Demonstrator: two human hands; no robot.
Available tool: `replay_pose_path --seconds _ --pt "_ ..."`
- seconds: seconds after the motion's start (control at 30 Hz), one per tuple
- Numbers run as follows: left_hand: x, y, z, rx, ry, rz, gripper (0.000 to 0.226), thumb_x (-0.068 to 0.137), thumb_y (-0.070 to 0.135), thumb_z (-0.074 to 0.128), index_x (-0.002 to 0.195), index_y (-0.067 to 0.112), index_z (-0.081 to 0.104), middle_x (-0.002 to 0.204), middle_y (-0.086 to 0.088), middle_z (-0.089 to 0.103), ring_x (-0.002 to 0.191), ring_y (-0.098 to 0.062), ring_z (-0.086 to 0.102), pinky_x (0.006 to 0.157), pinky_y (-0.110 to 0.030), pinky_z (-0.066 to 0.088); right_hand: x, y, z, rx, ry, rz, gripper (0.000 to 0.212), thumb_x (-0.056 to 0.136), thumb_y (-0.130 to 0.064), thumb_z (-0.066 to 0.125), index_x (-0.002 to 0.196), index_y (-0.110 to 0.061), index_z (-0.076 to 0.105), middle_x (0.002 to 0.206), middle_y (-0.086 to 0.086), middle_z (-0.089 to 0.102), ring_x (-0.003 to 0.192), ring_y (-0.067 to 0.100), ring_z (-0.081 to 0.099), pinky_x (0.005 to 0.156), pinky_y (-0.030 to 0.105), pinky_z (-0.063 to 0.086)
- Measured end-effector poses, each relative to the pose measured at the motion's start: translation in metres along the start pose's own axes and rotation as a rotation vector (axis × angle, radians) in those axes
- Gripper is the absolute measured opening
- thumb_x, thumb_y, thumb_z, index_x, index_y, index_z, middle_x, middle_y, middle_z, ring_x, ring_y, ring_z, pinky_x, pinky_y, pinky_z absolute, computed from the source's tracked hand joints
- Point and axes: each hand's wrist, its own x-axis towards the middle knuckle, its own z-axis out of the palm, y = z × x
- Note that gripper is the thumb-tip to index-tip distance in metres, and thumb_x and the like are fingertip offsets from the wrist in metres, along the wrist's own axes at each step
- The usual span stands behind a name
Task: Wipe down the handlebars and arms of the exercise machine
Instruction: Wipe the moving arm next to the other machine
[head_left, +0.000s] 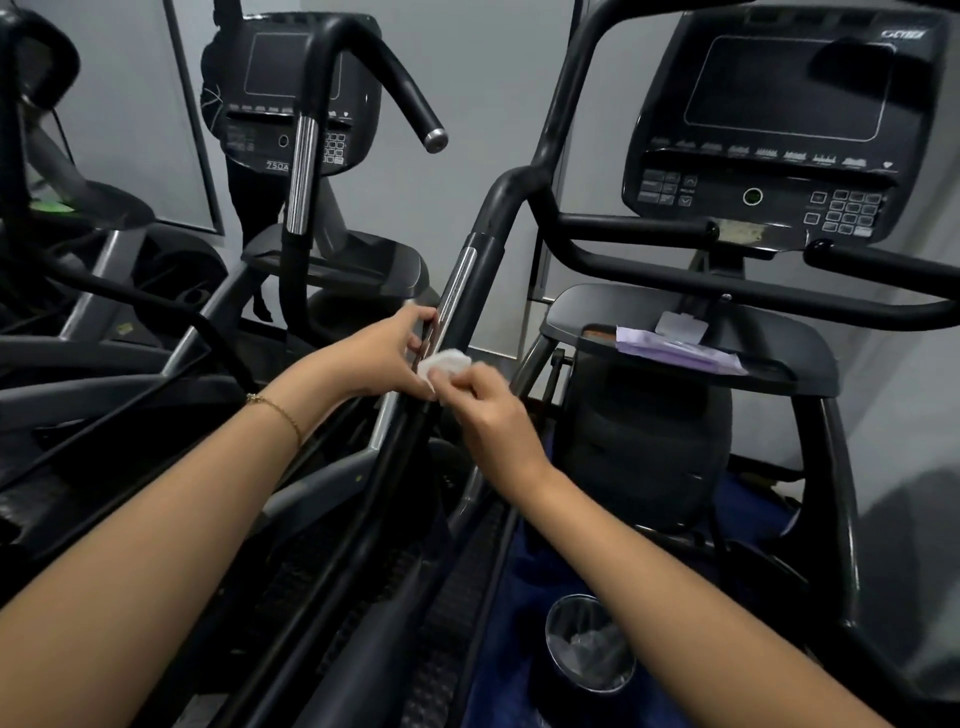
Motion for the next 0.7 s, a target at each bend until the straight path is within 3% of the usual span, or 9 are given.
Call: replay_pose_path --seconds 0.07,0.1,0.2,0.27,0.33,0.43,0.53,0.63,0.7 --pt "0.0 -0.004 0.0 0.003 -0.014 0.016 0.098 0.068 0.003 0.08 0.145 0.021 0.024 0.113 -0.008 0.048 0.086 -0.017 0.055 0.081 -0.028 0.046 -0.001 0.01 -0.001 -0.022 -0.031 -0.081 0.028 0.093 -0.042 0.047 0.102 -0.022 0.065 0.088 -0.013 0.051 0.084 0.004 0.048 0.073 0.012 0.038" --pt "0.0 -0.005 0.001 -0.01 -0.013 0.011 0.098 0.068 0.003 0.08 0.145 0.021 0.024 0.113 -0.008 0.049 0.086 -0.016 0.054 0.082 -0.029 0.046 0.008 0.018 -0.007 -0.046 0.0 -0.094 0.027 0.093 -0.04 0.048 0.101 -0.02 0.065 0.086 -0.013 0.051 0.084 0.007 0.049 0.075 0.017 0.04" --pt "0.0 -0.006 0.001 -0.059 0.003 -0.014 0.096 0.066 0.004 0.082 0.144 0.022 0.028 0.112 -0.009 0.054 0.085 -0.017 0.056 0.086 -0.032 0.048 0.057 0.041 -0.024 -0.063 0.081 0.006 0.017 0.092 -0.031 0.052 0.077 -0.034 0.059 0.076 -0.015 0.047 0.07 0.002 0.048 0.07 0.028 0.038" --pt "-0.003 -0.006 0.002 -0.079 0.033 -0.036 0.093 0.066 0.007 0.083 0.142 0.018 0.031 0.1 -0.003 0.058 0.08 -0.014 0.057 0.084 -0.03 0.047 0.086 0.043 -0.034 -0.029 0.04 0.064 0.019 0.095 -0.02 0.047 0.097 -0.023 0.066 0.086 -0.006 0.046 0.079 0.013 0.048 0.071 0.027 0.035" --pt "-0.007 -0.007 0.004 -0.08 0.068 -0.05 0.09 0.067 0.011 0.083 0.142 0.016 0.033 0.086 0.005 0.058 0.074 -0.008 0.056 0.077 -0.024 0.046 0.092 0.041 -0.034 -0.066 -0.02 0.061 0.03 0.096 -0.011 0.04 0.115 -0.01 0.062 0.098 0.004 0.047 0.088 0.016 0.044 0.073 0.023 0.03" --pt "-0.011 -0.011 0.007 -0.059 0.111 -0.062 0.086 0.07 0.019 0.081 0.141 0.016 0.034 0.08 0.009 0.055 0.071 -0.001 0.052 0.067 -0.017 0.04 0.057 0.019 -0.028 -0.11 0.012 -0.08 0.028 0.084 0.001 0.053 0.11 -0.003 0.062 0.096 -0.001 0.039 0.082 0.014 0.044 0.062 0.032 0.044" --pt "-0.011 -0.015 0.009 -0.076 0.138 -0.055 0.087 0.07 0.021 0.081 0.142 0.018 0.033 0.082 0.009 0.054 0.081 -0.007 0.054 0.076 -0.02 0.038 0.024 0.015 -0.017 -0.138 -0.064 -0.277 0.04 0.076 -0.001 0.046 0.114 -0.004 0.061 0.096 0.003 0.035 0.084 0.022 0.042 0.046 0.032 0.047" --pt "-0.012 -0.015 0.009 -0.075 0.119 -0.048 0.086 0.071 0.023 0.08 0.142 0.02 0.031 0.085 0.006 0.057 0.086 -0.011 0.056 0.071 -0.019 0.039 0.049 0.031 -0.023 -0.207 -0.095 -0.369 0.035 0.078 0.0 0.052 0.11 -0.006 0.064 0.093 0.005 0.037 0.082 0.02 0.038 0.052 0.032 0.045" --pt "-0.012 -0.015 0.009 -0.079 0.109 -0.054 0.087 0.072 0.023 0.08 0.143 0.021 0.03 0.09 0.002 0.06 0.086 -0.012 0.058 0.066 -0.017 0.04 0.081 0.04 -0.039 -0.198 -0.049 -0.21 0.018 0.081 0.0 0.061 0.093 -0.013 0.064 0.086 0.006 0.042 0.078 0.019 0.039 0.06 0.035 0.044"
